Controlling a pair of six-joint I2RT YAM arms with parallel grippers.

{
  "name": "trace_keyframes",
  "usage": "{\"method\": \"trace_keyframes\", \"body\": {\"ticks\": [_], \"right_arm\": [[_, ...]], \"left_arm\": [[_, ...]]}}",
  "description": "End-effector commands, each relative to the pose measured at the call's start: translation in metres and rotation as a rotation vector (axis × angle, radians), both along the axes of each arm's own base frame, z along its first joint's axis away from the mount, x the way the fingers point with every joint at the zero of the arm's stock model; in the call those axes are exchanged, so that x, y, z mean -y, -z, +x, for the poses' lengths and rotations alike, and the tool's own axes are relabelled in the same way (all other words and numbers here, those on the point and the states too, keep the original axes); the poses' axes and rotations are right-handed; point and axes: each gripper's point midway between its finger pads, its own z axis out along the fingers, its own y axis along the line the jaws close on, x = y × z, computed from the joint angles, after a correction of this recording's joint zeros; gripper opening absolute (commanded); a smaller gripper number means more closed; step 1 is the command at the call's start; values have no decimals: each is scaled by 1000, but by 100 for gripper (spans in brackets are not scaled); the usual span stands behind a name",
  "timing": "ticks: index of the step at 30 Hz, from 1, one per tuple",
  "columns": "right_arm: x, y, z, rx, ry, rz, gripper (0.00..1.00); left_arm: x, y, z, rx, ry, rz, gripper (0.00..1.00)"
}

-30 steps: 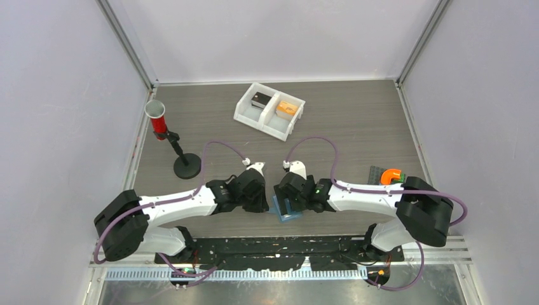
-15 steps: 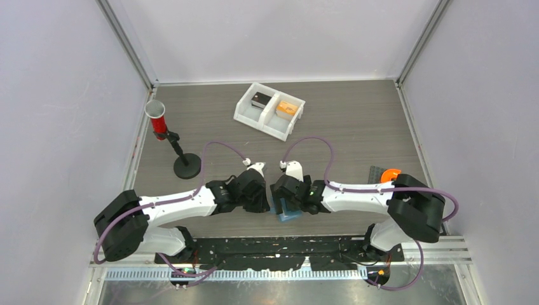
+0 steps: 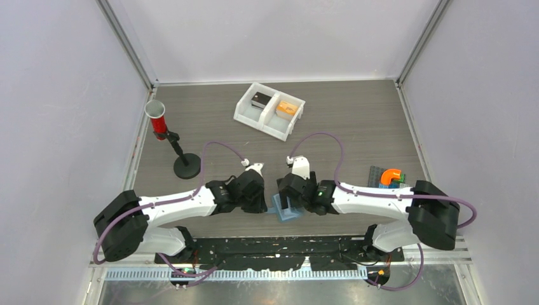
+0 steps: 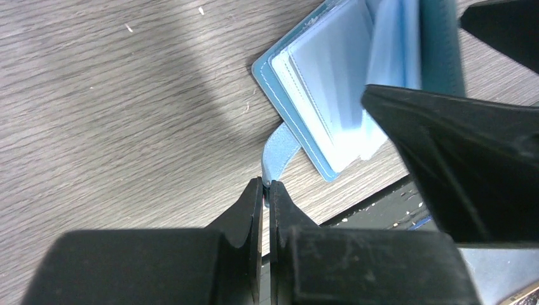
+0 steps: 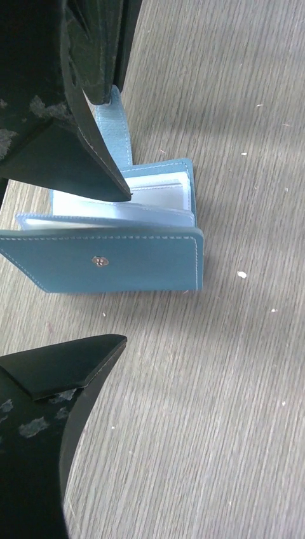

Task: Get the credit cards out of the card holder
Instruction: Open the card holder at the center of the board.

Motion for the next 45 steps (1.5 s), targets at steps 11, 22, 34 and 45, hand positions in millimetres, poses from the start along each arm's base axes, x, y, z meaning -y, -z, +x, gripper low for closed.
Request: {"method": "trace_keyframes", "body": {"ticks": [11, 22, 34, 45], "right_arm": [[42, -18, 1, 77, 47, -32, 78], [63, -5, 6, 68, 42, 12, 63], [31, -85, -2, 54, -51, 226, 55], [-28, -116, -23, 38, -174, 449, 51]], "left_arm": [[-21, -2, 7, 42, -44, 85, 0], [-13, -9, 9, 24, -61, 66, 0], [8, -31, 6, 35, -36, -90, 0], [8, -34, 6, 43, -41, -114, 0]]}}
